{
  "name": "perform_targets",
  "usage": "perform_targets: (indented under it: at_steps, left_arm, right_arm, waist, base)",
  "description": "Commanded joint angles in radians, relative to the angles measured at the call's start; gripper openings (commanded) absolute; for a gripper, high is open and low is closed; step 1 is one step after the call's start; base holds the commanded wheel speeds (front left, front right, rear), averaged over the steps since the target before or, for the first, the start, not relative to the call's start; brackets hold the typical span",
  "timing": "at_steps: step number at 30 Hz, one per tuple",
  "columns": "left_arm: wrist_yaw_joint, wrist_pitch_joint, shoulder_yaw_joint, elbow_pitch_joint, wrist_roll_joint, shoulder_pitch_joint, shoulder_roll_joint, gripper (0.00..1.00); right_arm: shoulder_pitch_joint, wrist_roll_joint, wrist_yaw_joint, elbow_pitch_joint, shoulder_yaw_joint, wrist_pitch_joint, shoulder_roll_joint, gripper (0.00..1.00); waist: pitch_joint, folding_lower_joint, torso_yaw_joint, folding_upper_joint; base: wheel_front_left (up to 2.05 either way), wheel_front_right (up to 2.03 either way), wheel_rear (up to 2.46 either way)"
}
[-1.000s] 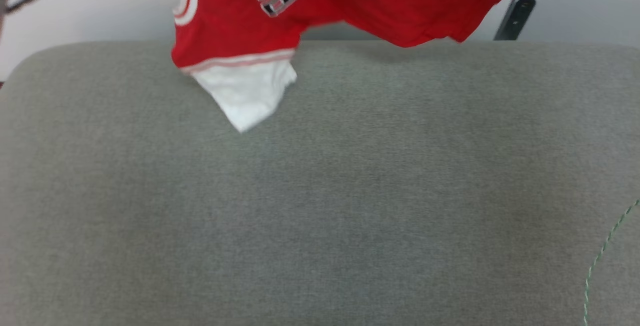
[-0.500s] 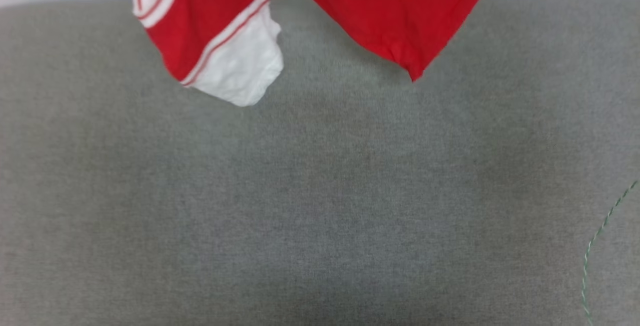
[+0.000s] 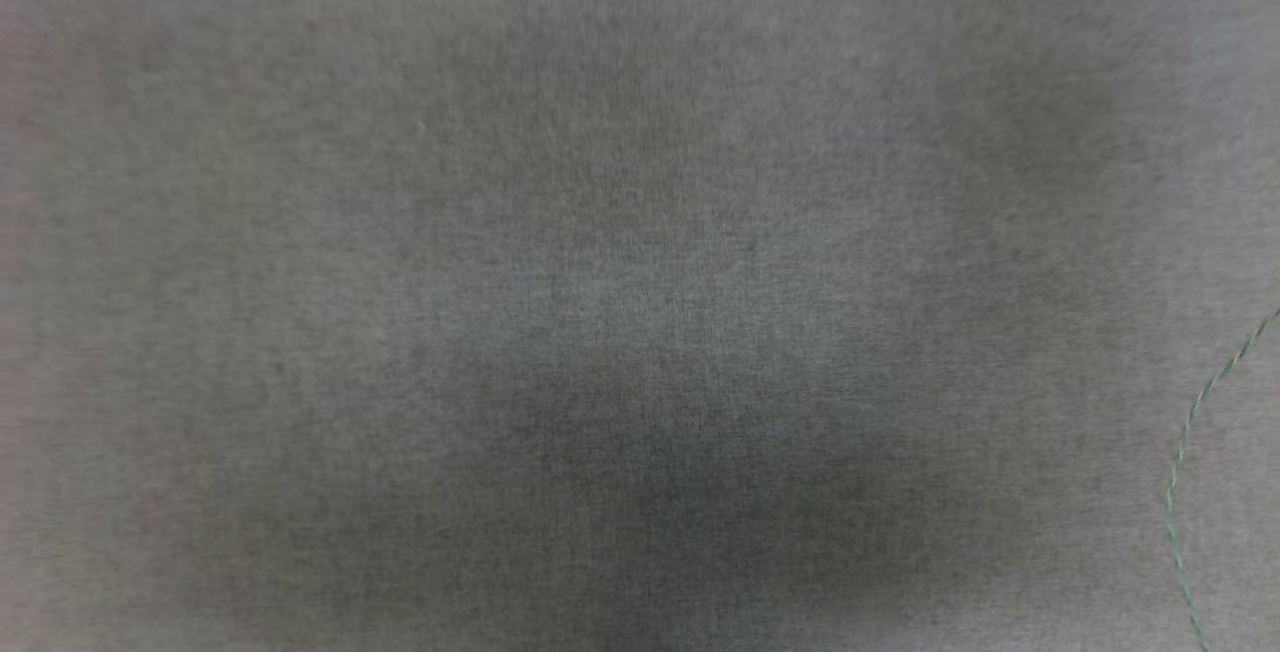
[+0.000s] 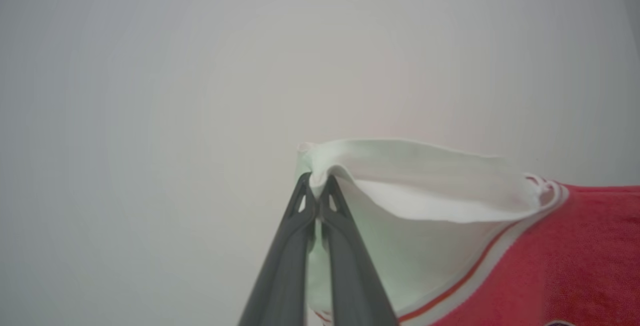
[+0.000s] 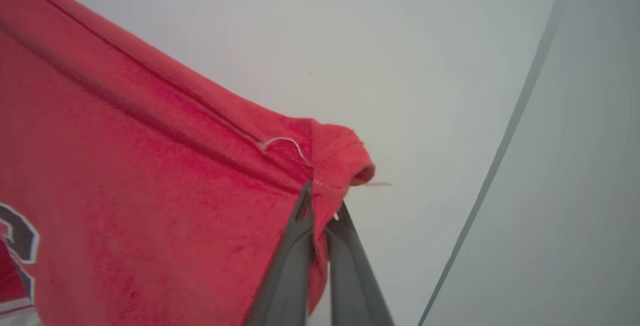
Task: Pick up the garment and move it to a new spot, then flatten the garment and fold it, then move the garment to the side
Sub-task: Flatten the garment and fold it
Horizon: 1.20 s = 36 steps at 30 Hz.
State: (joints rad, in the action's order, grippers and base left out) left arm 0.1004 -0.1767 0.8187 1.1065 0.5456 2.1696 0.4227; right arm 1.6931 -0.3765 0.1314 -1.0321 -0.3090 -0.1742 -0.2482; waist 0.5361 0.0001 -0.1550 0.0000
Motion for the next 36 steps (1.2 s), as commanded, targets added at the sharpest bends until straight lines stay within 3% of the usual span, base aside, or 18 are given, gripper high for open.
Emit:
perform_targets:
  at_steps: [1, 7, 10, 17, 21, 27, 30, 36]
  left_arm:
    - [-0.004, -0.017, 0.000, 0.003, -0.009, 0.038, 0.000, 0.00]
    - [-0.002, -0.075, -0.011, 0.008, -0.016, 0.142, -0.050, 0.00]
    - [0.004, -0.083, -0.011, 0.021, -0.013, 0.120, -0.070, 0.00]
    - [0.014, -0.089, -0.029, 0.005, 0.003, -0.013, -0.066, 0.00]
    - [0.022, -0.087, -0.029, -0.008, 0.015, -0.145, -0.063, 0.00]
    - [0.030, -0.087, -0.001, -0.032, 0.046, -0.379, -0.045, 0.00]
    - [0.031, -0.087, 0.005, -0.073, 0.085, -0.507, -0.022, 0.00]
    - [0.028, -0.087, 0.004, -0.190, 0.173, -0.792, 0.057, 0.00]
  right_arm:
    - [0.026, 0.025, -0.002, -0.024, 0.021, -0.025, -0.006, 0.00]
    - [0.105, 0.161, -0.002, -0.092, 0.160, -0.088, -0.018, 0.00]
    - [0.092, 0.225, -0.002, -0.083, 0.222, -0.089, 0.008, 0.00]
    - [0.043, 0.296, -0.002, -0.160, 0.217, -0.085, 0.069, 0.00]
    - [0.005, 0.265, -0.001, -0.194, 0.167, -0.055, 0.081, 0.00]
    - [-0.135, 0.140, -0.001, -0.152, 0.002, -0.005, 0.075, 0.00]
    - [-0.246, 0.027, -0.001, -0.059, -0.096, 0.041, 0.037, 0.00]
    - [-0.548, -0.219, -0.001, 0.245, -0.233, 0.163, -0.139, 0.00]
  waist:
    - [0.121, -0.0001, -0.013, 0.0000]
    - [0.215, -0.0001, 0.017, 0.0000]
    - [0.243, -0.0001, 0.034, 0.0000]
    - [0.217, -0.0001, 0.066, 0.0000]
    - [0.153, -0.0001, 0.086, 0.0000]
    - [0.010, -0.0001, 0.101, 0.0000]
    - [-0.077, -0.0001, 0.097, 0.0000]
    - [-0.221, -0.0001, 0.092, 0.0000]
  base:
    - [0.00, 0.00, 0.00]
    - [0.00, 0.00, 0.00]
    - [0.00, 0.00, 0.00]
    - [0.00, 0.00, 0.00]
    - [0.00, 0.00, 0.00]
    - [0.00, 0.00, 0.00]
    - [0.00, 0.00, 0.00]
    - [0.00, 0.00, 0.00]
